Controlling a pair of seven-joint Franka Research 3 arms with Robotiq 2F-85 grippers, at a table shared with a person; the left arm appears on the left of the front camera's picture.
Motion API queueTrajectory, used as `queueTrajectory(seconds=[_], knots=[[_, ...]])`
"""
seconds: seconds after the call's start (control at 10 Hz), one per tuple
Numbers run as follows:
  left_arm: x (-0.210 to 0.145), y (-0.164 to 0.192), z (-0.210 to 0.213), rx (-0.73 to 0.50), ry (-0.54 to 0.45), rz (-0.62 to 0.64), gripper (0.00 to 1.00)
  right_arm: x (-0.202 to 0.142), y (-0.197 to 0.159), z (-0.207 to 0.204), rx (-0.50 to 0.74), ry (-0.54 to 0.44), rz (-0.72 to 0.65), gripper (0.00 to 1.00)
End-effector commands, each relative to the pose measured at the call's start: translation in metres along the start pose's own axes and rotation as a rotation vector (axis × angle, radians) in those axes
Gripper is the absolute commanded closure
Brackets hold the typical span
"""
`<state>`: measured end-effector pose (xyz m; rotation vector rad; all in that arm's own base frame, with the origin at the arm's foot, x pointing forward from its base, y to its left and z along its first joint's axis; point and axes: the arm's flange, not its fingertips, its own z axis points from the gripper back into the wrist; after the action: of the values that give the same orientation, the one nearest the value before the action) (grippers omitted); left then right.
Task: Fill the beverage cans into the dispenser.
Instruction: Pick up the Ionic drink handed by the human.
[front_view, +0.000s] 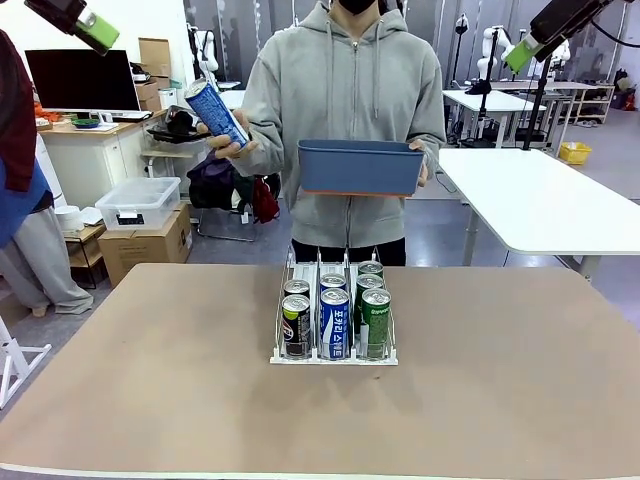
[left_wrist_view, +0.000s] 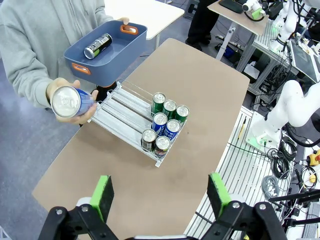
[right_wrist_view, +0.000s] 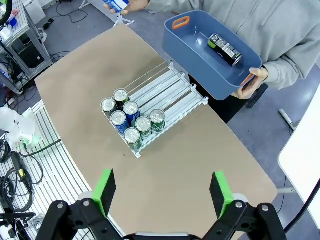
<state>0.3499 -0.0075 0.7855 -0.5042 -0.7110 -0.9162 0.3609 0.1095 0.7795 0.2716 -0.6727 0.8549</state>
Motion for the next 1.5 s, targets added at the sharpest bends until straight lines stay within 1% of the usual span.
queueTrajectory(seconds=[0.0, 1.4], knots=[[-0.0024, -0.0002, -0.0003, -0.003, 0.005, -0.004, 0.00, -0.0012, 0.0000, 0.0006, 0.001, -0.002, 0.000, 0.00], [-0.0024, -0.0002, -0.0003, -0.003, 0.005, -0.004, 0.00, -0.0012, 0.0000, 0.0006, 0.001, -0.002, 0.000, 0.00]])
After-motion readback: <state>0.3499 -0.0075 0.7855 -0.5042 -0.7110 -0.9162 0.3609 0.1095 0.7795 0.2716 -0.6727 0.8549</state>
